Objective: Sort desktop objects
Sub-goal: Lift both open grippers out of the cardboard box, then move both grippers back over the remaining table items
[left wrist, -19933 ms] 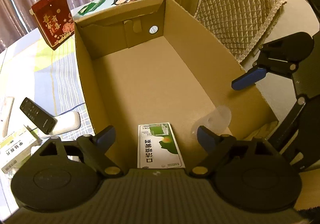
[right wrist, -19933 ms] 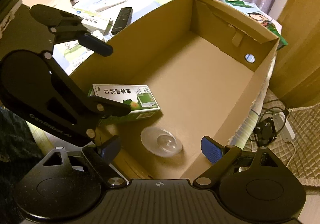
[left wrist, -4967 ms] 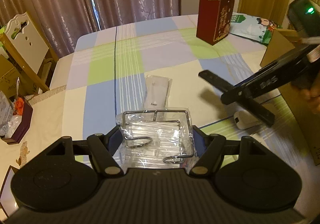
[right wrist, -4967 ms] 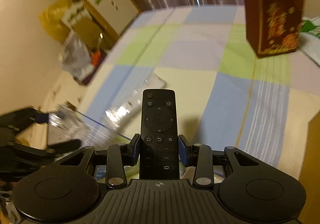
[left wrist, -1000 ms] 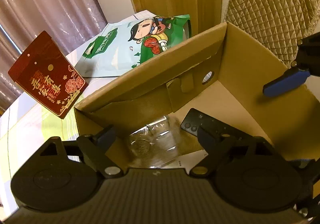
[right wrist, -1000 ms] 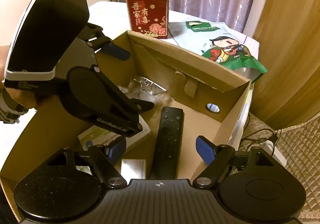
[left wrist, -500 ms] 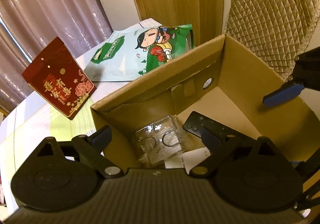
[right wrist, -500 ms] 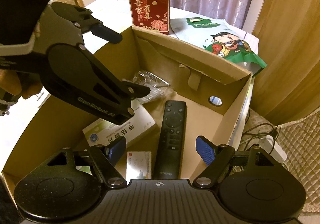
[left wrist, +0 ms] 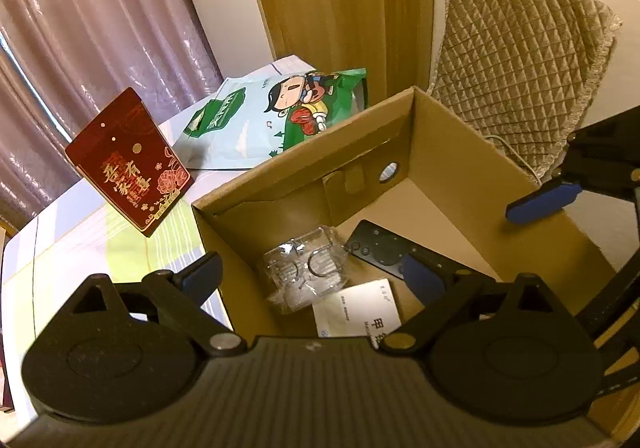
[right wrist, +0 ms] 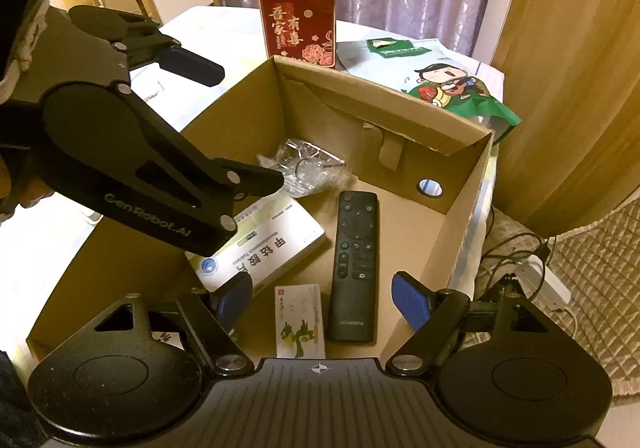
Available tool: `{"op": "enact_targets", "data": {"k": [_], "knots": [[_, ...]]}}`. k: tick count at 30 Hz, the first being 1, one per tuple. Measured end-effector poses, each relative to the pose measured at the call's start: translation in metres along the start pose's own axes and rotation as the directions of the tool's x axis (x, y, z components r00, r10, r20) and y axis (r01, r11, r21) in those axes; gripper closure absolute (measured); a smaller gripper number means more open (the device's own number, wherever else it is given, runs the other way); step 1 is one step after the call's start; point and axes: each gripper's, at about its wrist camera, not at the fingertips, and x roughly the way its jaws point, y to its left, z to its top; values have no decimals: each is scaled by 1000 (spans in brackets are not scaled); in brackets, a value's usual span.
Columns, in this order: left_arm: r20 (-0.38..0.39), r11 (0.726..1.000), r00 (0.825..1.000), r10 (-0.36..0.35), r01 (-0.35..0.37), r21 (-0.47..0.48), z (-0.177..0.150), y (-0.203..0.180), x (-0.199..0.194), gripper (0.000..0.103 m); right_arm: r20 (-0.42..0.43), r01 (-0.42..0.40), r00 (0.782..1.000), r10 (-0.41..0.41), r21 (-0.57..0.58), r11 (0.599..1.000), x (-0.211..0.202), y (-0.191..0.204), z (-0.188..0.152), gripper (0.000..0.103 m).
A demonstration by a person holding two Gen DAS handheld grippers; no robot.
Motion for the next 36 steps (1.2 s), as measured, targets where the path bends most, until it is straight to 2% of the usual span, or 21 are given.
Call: {"op": "enact_targets", "data": {"k": [12,21,30,36], "knots": [[29,1000,999,-23,23,7,-20,-7,-39,7,31,30,999,-32,74,997,-27,17,-19,23],[53,998,997,-56,56,8,-46,-11,-71,7,60,54,996,-66,185,981,-51,33,-39,23],[88,996,992,-88,88,12,-70,1,-107,6,101,64,990,-102,321,945,-69,53,-49,23],[100,995,990,-96,96,8,-92,18,-126,6,112,85,983,-146,425,901,-78,67,-54,23]]}}
